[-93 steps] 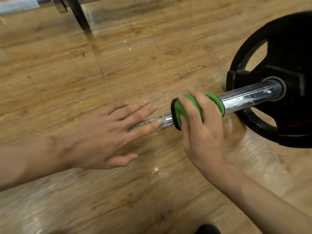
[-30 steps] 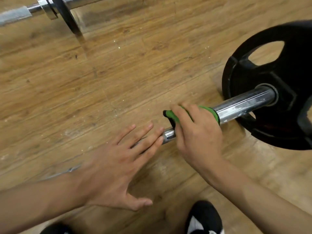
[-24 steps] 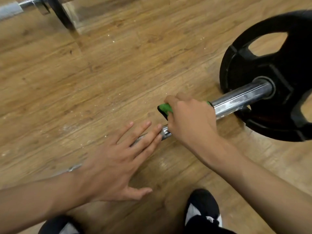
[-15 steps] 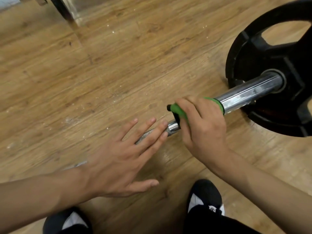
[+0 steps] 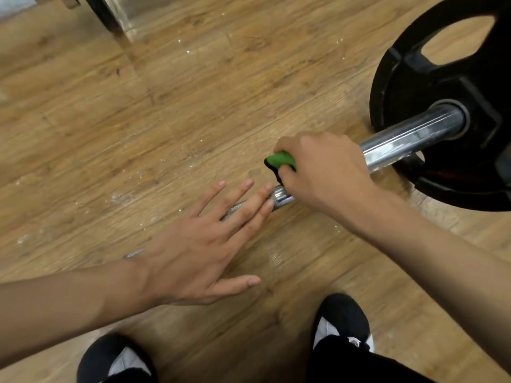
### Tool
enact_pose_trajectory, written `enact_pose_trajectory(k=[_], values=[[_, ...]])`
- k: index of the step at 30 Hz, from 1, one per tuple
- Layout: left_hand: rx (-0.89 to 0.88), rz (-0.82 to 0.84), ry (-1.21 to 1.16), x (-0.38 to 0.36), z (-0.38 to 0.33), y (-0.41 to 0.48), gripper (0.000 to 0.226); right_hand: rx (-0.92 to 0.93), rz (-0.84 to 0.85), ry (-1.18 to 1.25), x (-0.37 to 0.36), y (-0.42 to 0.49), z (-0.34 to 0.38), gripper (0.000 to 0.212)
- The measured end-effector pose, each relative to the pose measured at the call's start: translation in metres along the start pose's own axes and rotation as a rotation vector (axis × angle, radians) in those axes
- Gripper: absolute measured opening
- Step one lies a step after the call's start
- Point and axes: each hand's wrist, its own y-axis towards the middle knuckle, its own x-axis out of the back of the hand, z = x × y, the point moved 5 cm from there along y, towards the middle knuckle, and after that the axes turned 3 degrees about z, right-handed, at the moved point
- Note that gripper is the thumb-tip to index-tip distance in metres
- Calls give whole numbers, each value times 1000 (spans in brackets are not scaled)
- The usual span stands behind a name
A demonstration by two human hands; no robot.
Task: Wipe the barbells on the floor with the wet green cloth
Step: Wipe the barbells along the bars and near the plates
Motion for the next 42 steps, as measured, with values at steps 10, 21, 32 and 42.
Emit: enact_pose_trajectory(k=[10, 21, 32, 42], values=[[38, 14, -23, -1, 29, 6, 97, 228, -512, 166, -21, -54, -5, 38], [82, 29, -1, 0, 59, 12, 101, 9, -300, -38, 0, 27, 14, 32], [99, 27, -32, 3, 75, 14, 102, 271, -576, 143, -10, 16, -17, 37], [88, -6, -53, 5, 83, 15, 102, 79, -637, 144, 5, 30, -95, 29]])
